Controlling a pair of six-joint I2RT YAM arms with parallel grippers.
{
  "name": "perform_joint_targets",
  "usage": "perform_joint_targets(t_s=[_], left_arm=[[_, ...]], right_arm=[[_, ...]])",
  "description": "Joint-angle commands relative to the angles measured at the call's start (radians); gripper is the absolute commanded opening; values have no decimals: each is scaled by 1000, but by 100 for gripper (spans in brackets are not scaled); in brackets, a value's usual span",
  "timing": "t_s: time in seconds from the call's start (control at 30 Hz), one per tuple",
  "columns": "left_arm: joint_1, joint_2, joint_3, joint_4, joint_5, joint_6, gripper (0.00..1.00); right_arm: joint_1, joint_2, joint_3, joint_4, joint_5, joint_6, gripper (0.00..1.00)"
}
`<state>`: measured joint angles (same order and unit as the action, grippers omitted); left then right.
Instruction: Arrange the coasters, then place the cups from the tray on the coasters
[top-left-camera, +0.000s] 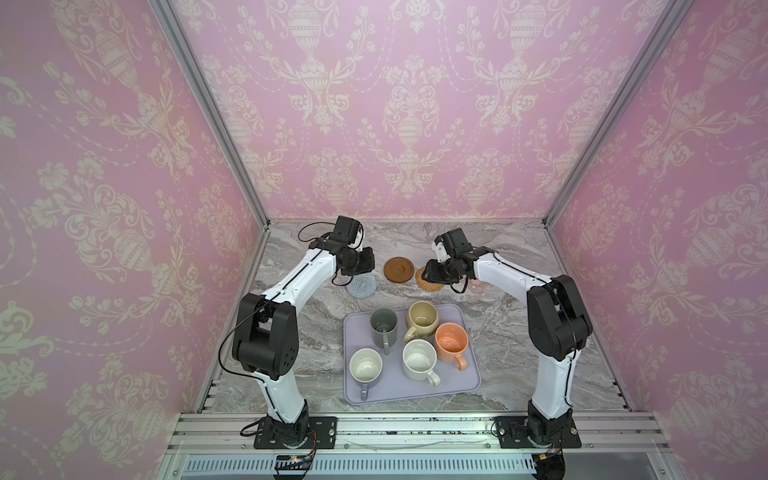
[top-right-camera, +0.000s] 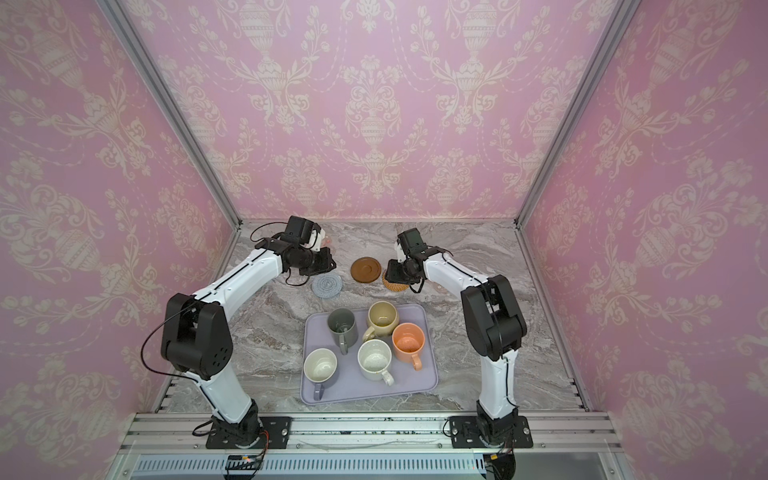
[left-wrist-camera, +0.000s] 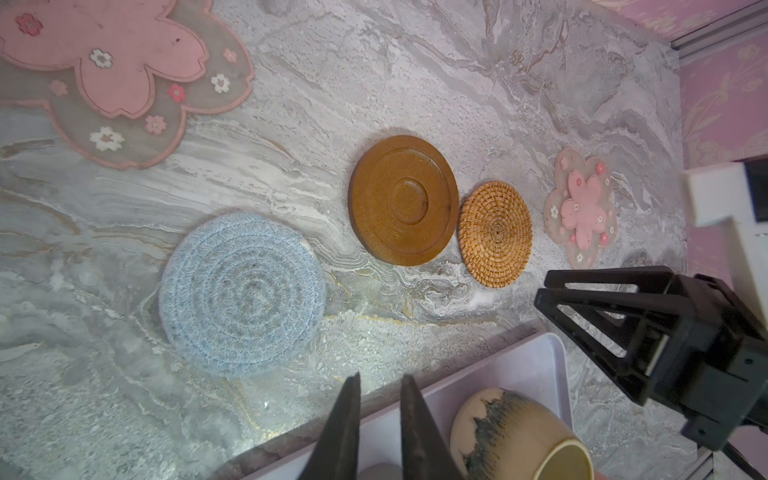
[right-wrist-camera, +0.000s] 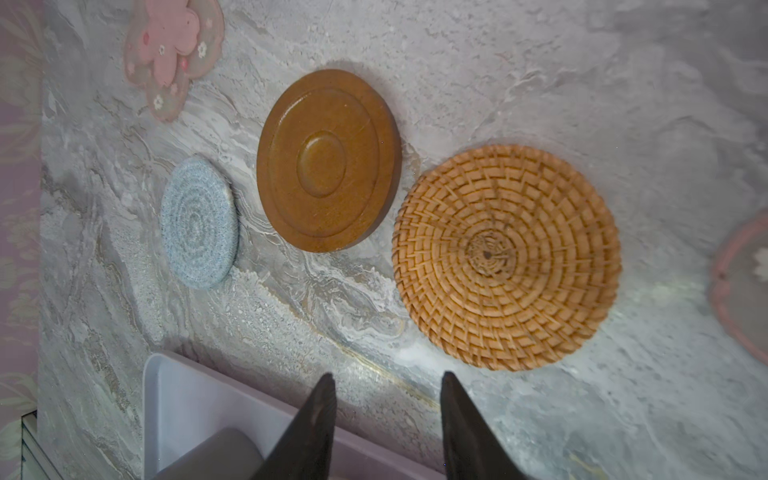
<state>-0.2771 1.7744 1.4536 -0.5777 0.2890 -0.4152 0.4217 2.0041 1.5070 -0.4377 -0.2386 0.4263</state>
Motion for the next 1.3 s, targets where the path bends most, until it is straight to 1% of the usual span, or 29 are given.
perform_joint_targets(t_s=[0.0,0.13,0.33,0.47,0.67,0.83,1.03,1.27], left_arm=[[32,-13,-22,-26,-4,49,21],[56,-10,-37,-9,29,49,20],[88,-9,-61,22,43,39,20],[108,-18,-60,16,47,57,20],[160,-40,-69,2,50,69,21],[171,-37,-70,22,58,59,21],[173,-12,-62,38,74,49,21],[173,21,-46,39,79,46,22]], right_arm=[[15,47,81,-91,64,29,33],[13,96,124,-164,124,46,25],[6,150,156,-187,161,55,20],[1,201,203,-217,180,51,15],[-13,257,253,-223,188,65,14],[-32,318,325,-241,183,84,13],[-51,396,449,-282,183,84,12],[-81,491,640,-343,178,76,13]])
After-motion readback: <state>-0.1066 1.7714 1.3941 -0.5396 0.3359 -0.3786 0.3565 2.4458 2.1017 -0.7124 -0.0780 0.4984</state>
